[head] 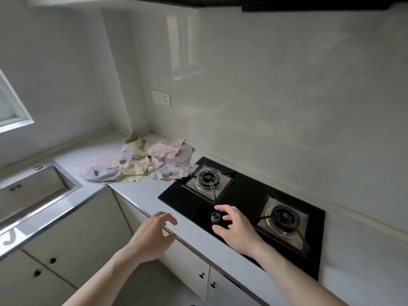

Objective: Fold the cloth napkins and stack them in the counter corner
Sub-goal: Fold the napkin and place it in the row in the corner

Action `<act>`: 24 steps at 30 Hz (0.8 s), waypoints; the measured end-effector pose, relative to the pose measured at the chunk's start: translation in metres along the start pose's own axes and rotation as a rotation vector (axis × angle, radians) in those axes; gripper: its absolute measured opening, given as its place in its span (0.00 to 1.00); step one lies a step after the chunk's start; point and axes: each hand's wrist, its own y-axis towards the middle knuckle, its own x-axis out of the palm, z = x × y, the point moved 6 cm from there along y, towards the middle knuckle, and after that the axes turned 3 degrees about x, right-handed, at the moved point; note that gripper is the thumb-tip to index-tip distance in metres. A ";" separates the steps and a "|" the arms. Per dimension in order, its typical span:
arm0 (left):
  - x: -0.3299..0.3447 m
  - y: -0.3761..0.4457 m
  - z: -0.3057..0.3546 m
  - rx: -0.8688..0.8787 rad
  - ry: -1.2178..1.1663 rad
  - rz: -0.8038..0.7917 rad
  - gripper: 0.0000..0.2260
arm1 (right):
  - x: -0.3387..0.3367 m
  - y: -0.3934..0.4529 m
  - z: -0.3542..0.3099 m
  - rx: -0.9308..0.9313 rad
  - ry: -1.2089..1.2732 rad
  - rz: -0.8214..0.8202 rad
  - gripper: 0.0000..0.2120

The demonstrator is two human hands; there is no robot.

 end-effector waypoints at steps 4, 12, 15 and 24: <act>-0.027 0.015 -0.053 -0.066 -0.009 0.040 0.11 | 0.035 0.046 -0.029 -0.042 -0.011 -0.084 0.24; -0.101 0.076 -0.143 -0.146 0.011 0.088 0.11 | 0.084 0.152 -0.077 -0.069 -0.040 -0.136 0.24; -0.122 0.104 -0.164 -0.162 0.010 0.120 0.11 | 0.094 0.193 -0.091 -0.080 -0.059 -0.138 0.24; -0.122 0.163 -0.210 -0.179 -0.080 0.012 0.11 | 0.112 0.266 -0.087 -0.020 -0.009 -0.095 0.22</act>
